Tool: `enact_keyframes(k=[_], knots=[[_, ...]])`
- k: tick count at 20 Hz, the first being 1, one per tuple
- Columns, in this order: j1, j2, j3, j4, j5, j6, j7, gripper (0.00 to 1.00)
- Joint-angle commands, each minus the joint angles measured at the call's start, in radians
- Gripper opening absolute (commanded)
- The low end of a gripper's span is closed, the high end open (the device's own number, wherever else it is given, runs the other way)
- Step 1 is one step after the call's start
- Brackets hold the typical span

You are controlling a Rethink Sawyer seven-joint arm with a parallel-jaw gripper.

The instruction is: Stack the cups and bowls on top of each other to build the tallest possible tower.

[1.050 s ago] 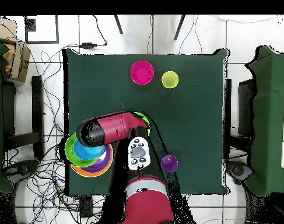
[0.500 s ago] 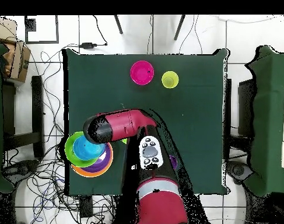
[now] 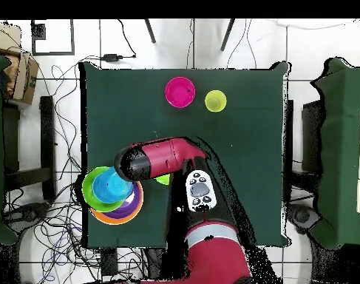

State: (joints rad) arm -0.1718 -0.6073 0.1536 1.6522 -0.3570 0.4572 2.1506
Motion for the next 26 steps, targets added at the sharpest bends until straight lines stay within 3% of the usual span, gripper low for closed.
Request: enact_keyframes(k=[1,13,26], knots=[[-0.023,0.101,0.102,-0.095,-0.117,-0.04,-0.154,1.0],[-0.107,0.176,0.181,-0.142,-0.181,-0.056,-0.188,1.0],[-0.127,0.185,0.208,-0.142,-0.23,-0.053,-0.152,1.0]])
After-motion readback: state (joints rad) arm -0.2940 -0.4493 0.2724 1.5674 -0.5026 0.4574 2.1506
